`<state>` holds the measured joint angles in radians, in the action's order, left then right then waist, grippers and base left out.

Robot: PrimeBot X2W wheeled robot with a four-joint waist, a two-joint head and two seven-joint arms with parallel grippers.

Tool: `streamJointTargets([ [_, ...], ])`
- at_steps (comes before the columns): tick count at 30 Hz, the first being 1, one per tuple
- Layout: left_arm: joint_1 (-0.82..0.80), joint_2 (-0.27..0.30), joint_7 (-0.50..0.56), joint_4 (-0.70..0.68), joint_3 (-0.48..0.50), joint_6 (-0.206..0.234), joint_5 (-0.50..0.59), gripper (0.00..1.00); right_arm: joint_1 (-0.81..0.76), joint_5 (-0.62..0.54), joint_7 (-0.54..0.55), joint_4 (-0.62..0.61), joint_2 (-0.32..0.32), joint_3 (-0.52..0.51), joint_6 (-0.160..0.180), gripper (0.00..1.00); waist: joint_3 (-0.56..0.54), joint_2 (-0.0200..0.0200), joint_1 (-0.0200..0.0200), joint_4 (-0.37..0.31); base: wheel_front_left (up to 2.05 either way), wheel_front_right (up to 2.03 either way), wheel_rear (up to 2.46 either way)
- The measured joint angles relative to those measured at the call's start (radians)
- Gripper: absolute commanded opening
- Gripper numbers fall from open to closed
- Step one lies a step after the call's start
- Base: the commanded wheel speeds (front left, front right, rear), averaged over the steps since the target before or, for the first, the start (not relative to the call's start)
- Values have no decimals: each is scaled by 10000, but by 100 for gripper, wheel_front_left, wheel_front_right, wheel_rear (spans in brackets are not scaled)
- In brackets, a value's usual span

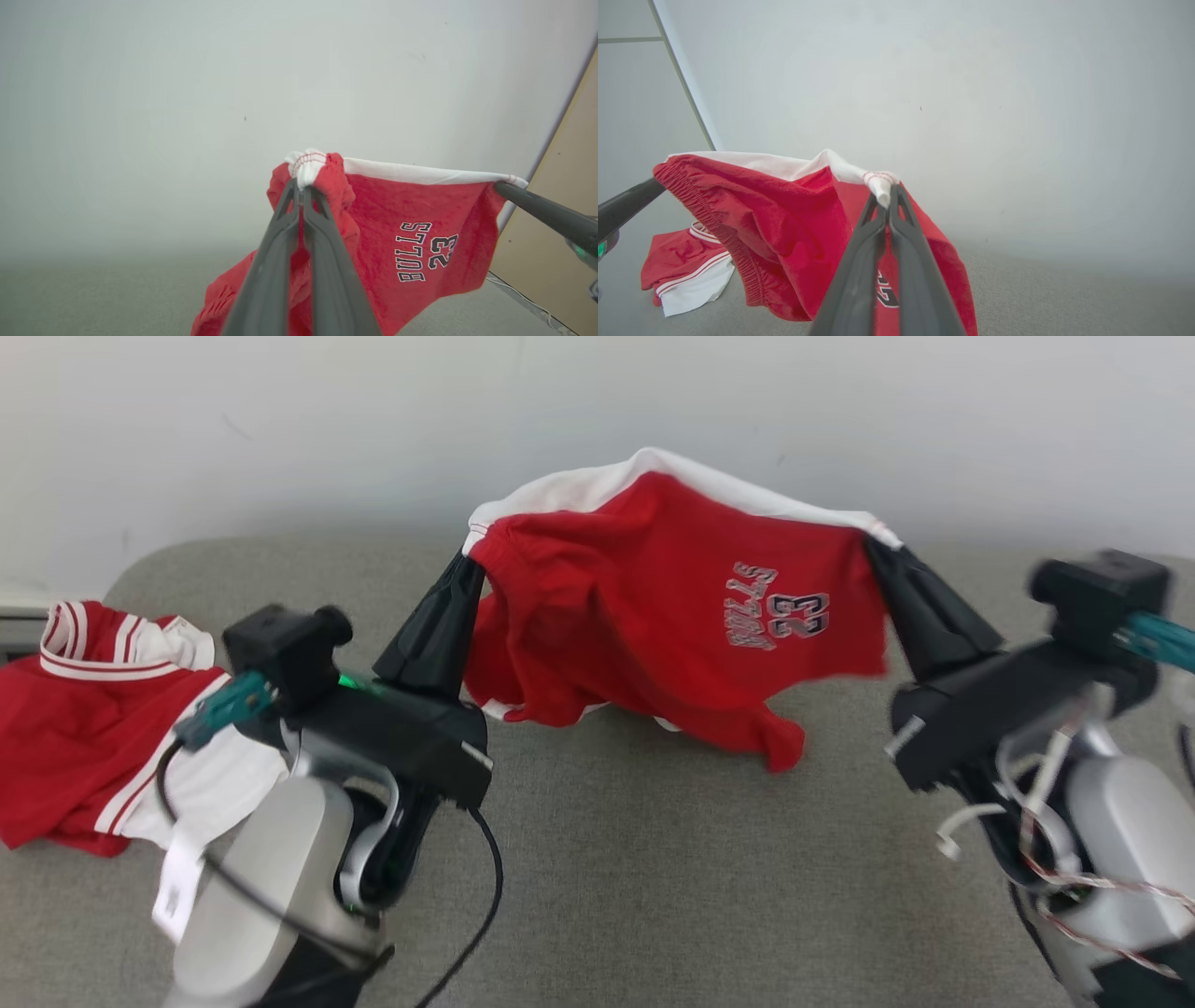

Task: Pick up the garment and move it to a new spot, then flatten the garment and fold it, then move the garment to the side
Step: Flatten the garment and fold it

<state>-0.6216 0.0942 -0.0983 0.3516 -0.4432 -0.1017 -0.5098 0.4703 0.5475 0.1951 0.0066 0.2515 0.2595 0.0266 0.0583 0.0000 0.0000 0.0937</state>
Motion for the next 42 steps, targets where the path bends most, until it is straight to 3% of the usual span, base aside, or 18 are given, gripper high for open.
streamJointTargets([
  [5, 1367, 424, -171, -2755, -171, -155, -485, 0, -1464, 740, -326, -2679, 571, -886, -184, 0, -462, 0, -1, -126, 0, 0, 0],
  [10, 2305, 895, 176, -6314, -355, -221, -1534, 0, -1999, 1741, -305, -5308, 573, -1555, -261, 0, -703, -1, -2, -433, 0, 0, 0],
  [14, 2499, 1064, 882, -7956, -500, -226, -2408, 0, -1979, 1710, 146, -5864, 675, -1678, 15, 0, -637, -2, -3, -691, 0, 0, 0],
  [17, 2415, 1147, 1375, -7237, -199, -148, -2539, 0, -1799, 1739, 591, -4567, 663, -1484, 199, 0, -392, -1, -3, -804, 0, 0, 0],
  [22, 1362, 1018, 1772, -3793, 577, 965, -2048, 0, -488, 1513, 940, -982, 253, -1323, 639, 0, 225, 2, 0, -896, 0, 0, 0],
  [25, -494, 708, 1524, -2583, 830, 1379, -1064, 0, 1429, 980, 612, -364, 205, -1643, 711, 0, 638, 3, 4, -924, 0, 0, 0],
  [28, -2393, 115, 878, -2587, 775, 1381, -474, 0, 3243, 763, 10, -767, 178, -2050, 711, 0, 1008, 2, 3, -915, 0, 0, 0],
  [31, -2863, -100, 199, -3047, 456, 1103, -140, 0, 3172, 608, -182, -1340, 562, -2153, 702, 0, 1302, 2, 3, -803, 0, 0, 0],
  [37, -620, 1016, -10, -2044, -809, 232, 372, 0, 14, 472, 596, -1603, 901, -970, 343, 0, 1668, 3, 2, -768, 0, 0, 0],
  [42, 946, 1948, -604, -483, -1770, -144, 903, 0, -2154, 499, 947, -1212, 410, 121, 307, 0, 2081, 3, 0, -1032, 0, 0, 0],
])
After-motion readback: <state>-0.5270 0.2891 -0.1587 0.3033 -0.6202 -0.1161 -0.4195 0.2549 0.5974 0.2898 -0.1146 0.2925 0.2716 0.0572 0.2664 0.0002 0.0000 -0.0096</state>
